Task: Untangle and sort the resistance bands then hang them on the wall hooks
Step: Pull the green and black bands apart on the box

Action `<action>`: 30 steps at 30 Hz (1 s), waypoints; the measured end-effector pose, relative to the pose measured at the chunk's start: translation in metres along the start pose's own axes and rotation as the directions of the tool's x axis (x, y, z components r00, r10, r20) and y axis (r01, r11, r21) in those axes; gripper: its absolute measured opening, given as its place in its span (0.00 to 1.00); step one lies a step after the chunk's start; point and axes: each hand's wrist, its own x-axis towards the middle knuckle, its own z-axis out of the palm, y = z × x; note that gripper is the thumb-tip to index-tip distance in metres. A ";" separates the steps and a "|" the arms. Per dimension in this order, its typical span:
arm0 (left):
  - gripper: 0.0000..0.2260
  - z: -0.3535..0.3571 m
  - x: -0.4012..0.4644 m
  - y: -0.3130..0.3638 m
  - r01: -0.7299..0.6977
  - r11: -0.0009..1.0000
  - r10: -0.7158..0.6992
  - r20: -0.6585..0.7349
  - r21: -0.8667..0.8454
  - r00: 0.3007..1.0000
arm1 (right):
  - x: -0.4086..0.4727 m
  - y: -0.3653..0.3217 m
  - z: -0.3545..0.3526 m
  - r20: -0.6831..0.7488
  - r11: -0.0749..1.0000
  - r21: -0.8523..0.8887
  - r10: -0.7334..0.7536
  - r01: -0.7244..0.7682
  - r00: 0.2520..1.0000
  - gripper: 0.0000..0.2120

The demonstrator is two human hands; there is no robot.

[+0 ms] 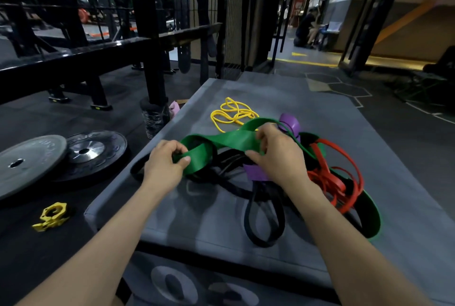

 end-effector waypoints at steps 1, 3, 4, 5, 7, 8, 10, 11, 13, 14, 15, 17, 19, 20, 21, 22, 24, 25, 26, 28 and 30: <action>0.08 0.001 -0.002 0.000 0.034 0.998 -0.034 0.001 0.059 0.999 | -0.001 0.005 0.002 0.069 0.999 0.001 0.034 -0.035 0.997 0.26; 0.07 0.004 -0.006 0.004 0.060 0.990 -0.062 0.009 0.129 0.998 | -0.003 0.012 0.010 0.159 0.997 -0.002 0.077 -0.078 0.984 0.37; 0.09 0.007 -0.006 0.006 0.056 0.989 -0.056 -0.003 0.134 0.998 | -0.002 0.014 0.013 0.149 0.996 -0.014 0.089 -0.088 0.985 0.38; 0.12 0.009 -0.006 0.010 0.040 0.991 -0.036 -0.033 0.128 0.999 | 0.000 0.015 0.016 0.112 0.995 -0.029 0.097 -0.094 0.989 0.37; 0.17 0.016 -0.005 0.021 -0.027 0.995 0.038 -0.105 0.101 0.994 | 0.007 0.013 0.021 0.047 0.995 -0.053 0.090 -0.087 0.995 0.31; 0.19 0.020 -0.004 0.027 -0.064 0.995 0.073 -0.123 0.077 0.990 | 0.010 0.011 0.023 0.050 0.997 -0.035 0.074 -0.073 0.996 0.30; 0.22 0.029 -0.002 0.036 -0.111 0.992 0.116 -0.115 0.054 0.987 | 0.015 0.007 0.028 0.096 0.998 0.054 0.035 -0.040 0.995 0.27; 0.25 0.033 -0.001 0.039 -0.134 0.989 0.138 -0.086 0.058 0.987 | 0.017 0.005 0.030 0.105 0.995 0.092 0.024 -0.033 0.994 0.27; 0.29 0.037 0.008 0.040 -0.226 0.968 0.225 0.021 0.106 0.974 | 0.022 -0.001 0.031 0.074 0.985 0.169 0.010 -0.023 0.997 0.25; 0.29 0.038 0.014 0.042 -0.275 0.952 0.266 0.081 0.137 0.961 | 0.025 -0.004 0.030 0.054 0.975 0.222 0.006 -0.018 0.999 0.24; 0.27 0.037 0.021 0.044 -0.302 0.943 0.284 0.134 0.137 0.949 | 0.028 -0.008 0.028 0.041 0.963 0.269 -0.001 -0.010 0.999 0.24; 0.19 0.029 0.036 0.055 -0.240 0.970 0.239 0.211 -0.022 0.948 | 0.036 -0.010 0.024 0.032 0.919 0.393 -0.022 0.008 0.999 0.27; 0.10 0.015 0.052 0.066 -0.041 0.939 0.124 0.225 -0.342 0.966 | 0.042 -0.010 0.019 0.072 0.847 0.532 -0.023 -0.019 0.997 0.32; 0.05 0.007 0.061 0.068 0.090 0.862 0.023 0.217 -0.498 0.976 | 0.045 -0.008 0.017 0.085 0.853 0.521 -0.032 -0.017 0.996 0.33; 0.04 -0.004 0.070 0.071 0.216 0.750 -0.097 0.219 -0.625 0.971 | 0.049 -0.005 0.016 0.095 0.915 0.402 -0.039 -0.002 0.995 0.33; 0.07 -0.013 0.080 0.069 0.322 0.622 -0.206 0.248 -0.714 0.947 | 0.053 -0.001 0.015 0.094 0.970 0.244 -0.036 0.012 0.995 0.32; 0.13 -0.030 0.094 0.067 0.435 0.390 -0.337 0.314 -0.812 0.887 | 0.061 0.005 0.016 0.097 1.000 0.023 -0.010 0.008 0.995 0.31; 0.15 -0.038 0.099 0.067 0.448 0.332 -0.379 0.318 -0.830 0.869 | 0.066 0.006 0.017 0.118 1.000 -0.027 -0.005 0.009 0.993 0.30; 0.15 -0.043 0.105 0.066 0.447 0.331 -0.424 0.292 -0.831 0.857 | 0.070 0.006 0.020 0.145 0.997 -0.067 -0.016 0.025 0.989 0.29; 0.13 -0.045 0.113 0.062 0.434 0.406 -0.501 0.201 -0.804 0.842 | 0.077 0.002 0.026 0.206 0.991 -0.120 -0.041 0.066 0.978 0.27; 0.14 -0.041 0.121 0.053 0.461 0.457 -0.558 0.158 -0.761 0.815 | 0.083 -0.001 0.034 0.248 0.985 -0.148 -0.047 0.086 0.968 0.25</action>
